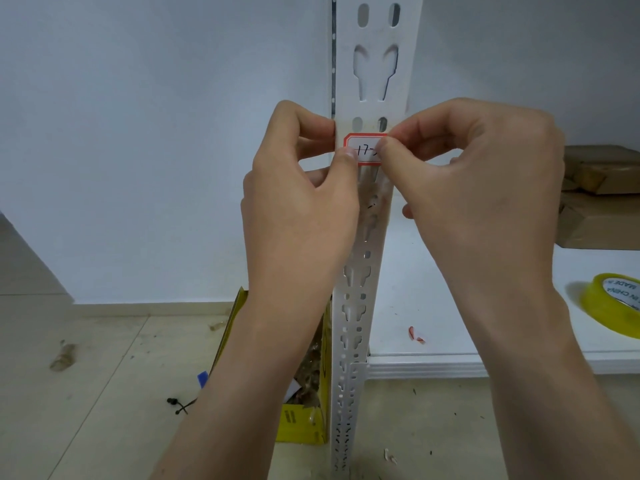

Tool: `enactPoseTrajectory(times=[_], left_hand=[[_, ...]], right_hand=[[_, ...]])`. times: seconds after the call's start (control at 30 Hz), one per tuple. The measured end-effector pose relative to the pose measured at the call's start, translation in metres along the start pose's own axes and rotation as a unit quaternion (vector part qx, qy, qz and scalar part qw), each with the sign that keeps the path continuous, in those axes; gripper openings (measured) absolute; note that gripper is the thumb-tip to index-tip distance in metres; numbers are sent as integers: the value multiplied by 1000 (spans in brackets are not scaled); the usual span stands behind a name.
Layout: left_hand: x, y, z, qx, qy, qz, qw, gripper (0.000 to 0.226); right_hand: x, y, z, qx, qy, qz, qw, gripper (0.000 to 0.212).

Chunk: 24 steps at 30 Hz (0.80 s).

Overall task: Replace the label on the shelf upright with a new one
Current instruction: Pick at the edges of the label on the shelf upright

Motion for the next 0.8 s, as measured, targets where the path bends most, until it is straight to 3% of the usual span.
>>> enactPoseTrajectory(times=[0.8], left_hand=[[0, 0, 0, -1, -2, -4, 1000, 18]], right_hand=[[1, 4, 1, 3, 17, -13, 1000, 8]])
Point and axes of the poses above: each hand's wrist, its own z-axis towards the middle knuckle, its own x-axis out of the palm, y = z × x, the point moved 4 cm from there along z, towards the middle knuckle, and after that the axes turned 13 degrees about y, right-handed, at the moved point
